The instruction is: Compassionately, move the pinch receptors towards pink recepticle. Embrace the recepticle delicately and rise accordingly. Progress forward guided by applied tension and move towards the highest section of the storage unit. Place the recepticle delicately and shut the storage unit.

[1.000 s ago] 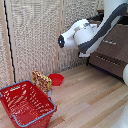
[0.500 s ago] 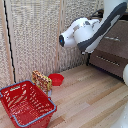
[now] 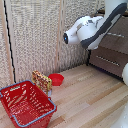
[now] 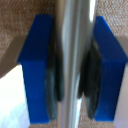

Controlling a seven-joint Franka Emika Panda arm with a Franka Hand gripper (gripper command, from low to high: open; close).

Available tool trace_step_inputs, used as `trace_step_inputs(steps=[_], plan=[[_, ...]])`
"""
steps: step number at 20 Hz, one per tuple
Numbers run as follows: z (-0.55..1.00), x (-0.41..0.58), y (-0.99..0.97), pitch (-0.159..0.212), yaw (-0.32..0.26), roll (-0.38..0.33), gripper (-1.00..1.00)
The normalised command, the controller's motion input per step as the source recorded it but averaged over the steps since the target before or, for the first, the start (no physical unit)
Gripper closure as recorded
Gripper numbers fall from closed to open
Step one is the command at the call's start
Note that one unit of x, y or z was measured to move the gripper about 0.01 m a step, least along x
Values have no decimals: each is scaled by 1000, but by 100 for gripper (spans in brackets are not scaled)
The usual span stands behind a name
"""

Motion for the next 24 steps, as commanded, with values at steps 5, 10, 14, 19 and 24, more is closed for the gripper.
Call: trace_step_inputs(steps=[5,10,14,19,24], plan=[[261,0,-1000,0,1,1,100],[248,0,-971,-16,9,31,100],[124,0,-452,-65,37,30,-100],[0,-8,136,-42,17,-2,-100],[13,5,272,-57,-34,-7,-100]])
